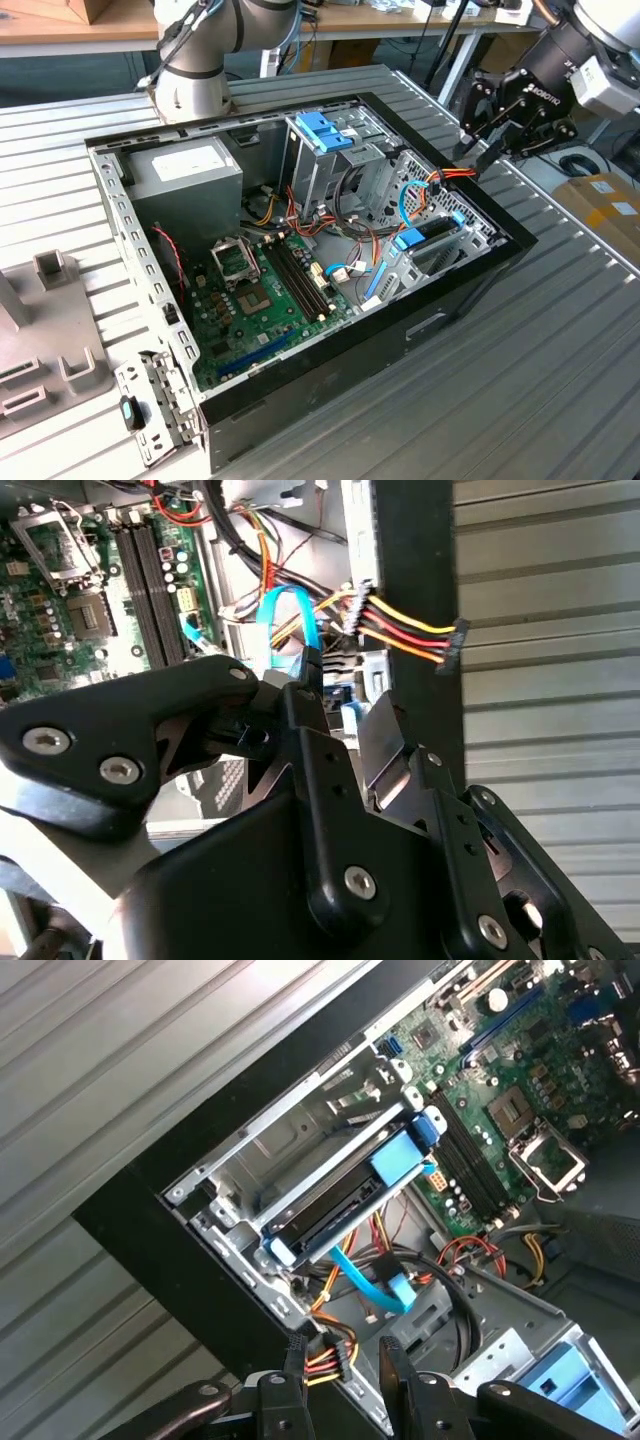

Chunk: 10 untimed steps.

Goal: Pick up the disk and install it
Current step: 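Insert the first disk wire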

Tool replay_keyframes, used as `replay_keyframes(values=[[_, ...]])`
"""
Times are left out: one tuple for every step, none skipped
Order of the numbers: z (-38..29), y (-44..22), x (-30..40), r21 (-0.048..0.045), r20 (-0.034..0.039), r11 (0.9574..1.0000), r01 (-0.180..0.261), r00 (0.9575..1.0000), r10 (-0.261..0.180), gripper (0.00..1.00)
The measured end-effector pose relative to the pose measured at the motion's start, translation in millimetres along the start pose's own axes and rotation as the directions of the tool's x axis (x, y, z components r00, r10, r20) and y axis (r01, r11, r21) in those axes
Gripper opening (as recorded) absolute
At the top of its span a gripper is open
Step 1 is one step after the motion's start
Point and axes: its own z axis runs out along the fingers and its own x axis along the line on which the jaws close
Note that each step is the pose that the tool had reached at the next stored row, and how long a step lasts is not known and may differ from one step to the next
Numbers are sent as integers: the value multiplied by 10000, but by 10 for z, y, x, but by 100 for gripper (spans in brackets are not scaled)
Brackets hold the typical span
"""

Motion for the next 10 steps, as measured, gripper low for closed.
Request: replay_keyframes(values=[[6, -35, 42, -19, 21, 10000, 3, 10000, -3, 42], [12, -67, 80, -33, 40, 10000, 6, 10000, -6, 42], [15, -88, 105, -43, 52, 10000, 9, 10000, -9, 42], [19, -112, 132, -55, 65, 10000, 13, 10000, -13, 42], [23, -132, 157, -64, 77, 10000, 17, 10000, -17, 42], [29, -158, 188, -76, 92, 10000, 23, 10000, -22, 42], [34, -183, 220, -90, 108, 10000, 27, 9999, -26, 42], [40, -209, 254, -104, 123, 9999, 32, 9999, -30, 42], [46, -230, 281, -113, 135, 9999, 35, 9999, -34, 42], [54, -258, 318, -127, 151, 9999, 42, 9999, -40, 42]])
